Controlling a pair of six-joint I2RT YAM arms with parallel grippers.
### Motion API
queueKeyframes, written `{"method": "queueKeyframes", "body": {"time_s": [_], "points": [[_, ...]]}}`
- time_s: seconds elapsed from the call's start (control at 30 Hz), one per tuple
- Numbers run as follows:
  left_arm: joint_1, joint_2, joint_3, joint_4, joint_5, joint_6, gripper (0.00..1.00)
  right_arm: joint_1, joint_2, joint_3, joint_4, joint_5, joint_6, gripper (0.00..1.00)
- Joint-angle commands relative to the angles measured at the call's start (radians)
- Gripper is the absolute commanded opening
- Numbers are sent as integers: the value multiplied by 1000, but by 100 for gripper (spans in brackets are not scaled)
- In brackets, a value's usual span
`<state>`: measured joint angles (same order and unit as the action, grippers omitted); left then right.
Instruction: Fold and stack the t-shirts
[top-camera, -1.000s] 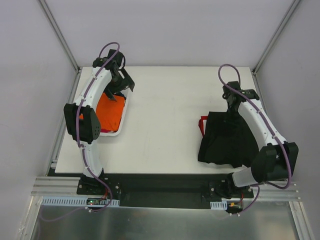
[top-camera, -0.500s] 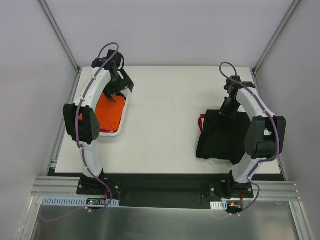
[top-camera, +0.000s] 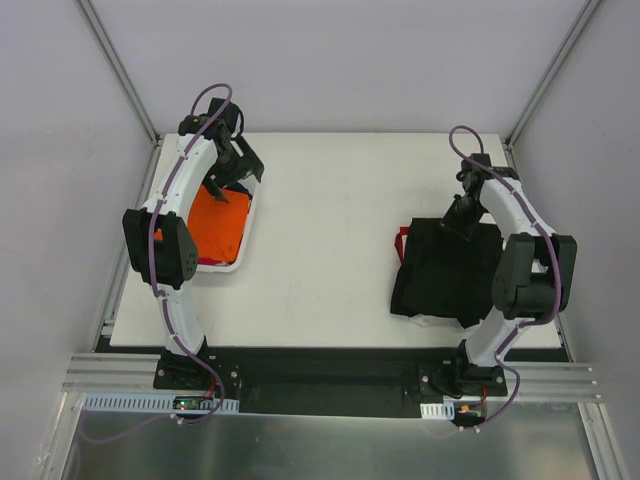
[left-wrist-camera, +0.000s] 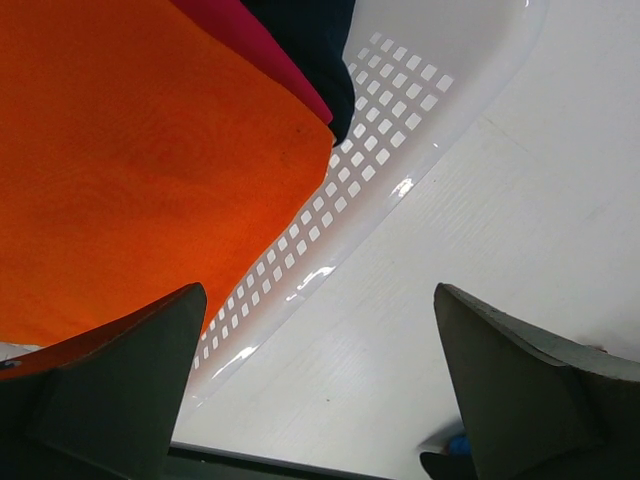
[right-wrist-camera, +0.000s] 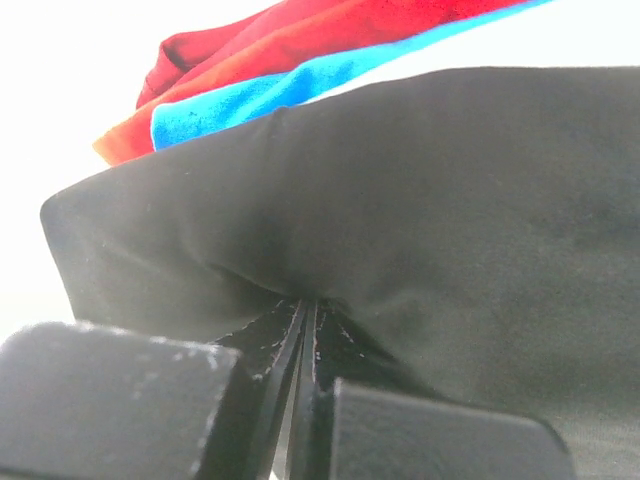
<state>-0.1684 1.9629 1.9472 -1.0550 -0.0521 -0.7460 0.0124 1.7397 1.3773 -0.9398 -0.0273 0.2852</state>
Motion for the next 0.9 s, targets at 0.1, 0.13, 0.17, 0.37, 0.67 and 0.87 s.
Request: {"method": "queueKeyframes", "body": {"time_s": [0.1,0.13,0.17,0.37,0.67,0.87], "points": [[7,-32,-8,1,29,7,99,-64,-23,-61,-21,-13,71,1],[7,-29,-8,1,31,8,99,-72,-29,-70,-21,-8,74,1],[9,-27,-8,0,32,7,99,-87,-41,-76,-21,-8,74,1],[17,-30,-11,3,35,8,99,-161,-89,-113,-37,16,106,1],[20,-32,-18,4,43,8,99,-227,-85,-124,-73,56,115,1],[20,-27,-19,6,46,5,99,-304,-83,-136,-83,46,97,1]]}}
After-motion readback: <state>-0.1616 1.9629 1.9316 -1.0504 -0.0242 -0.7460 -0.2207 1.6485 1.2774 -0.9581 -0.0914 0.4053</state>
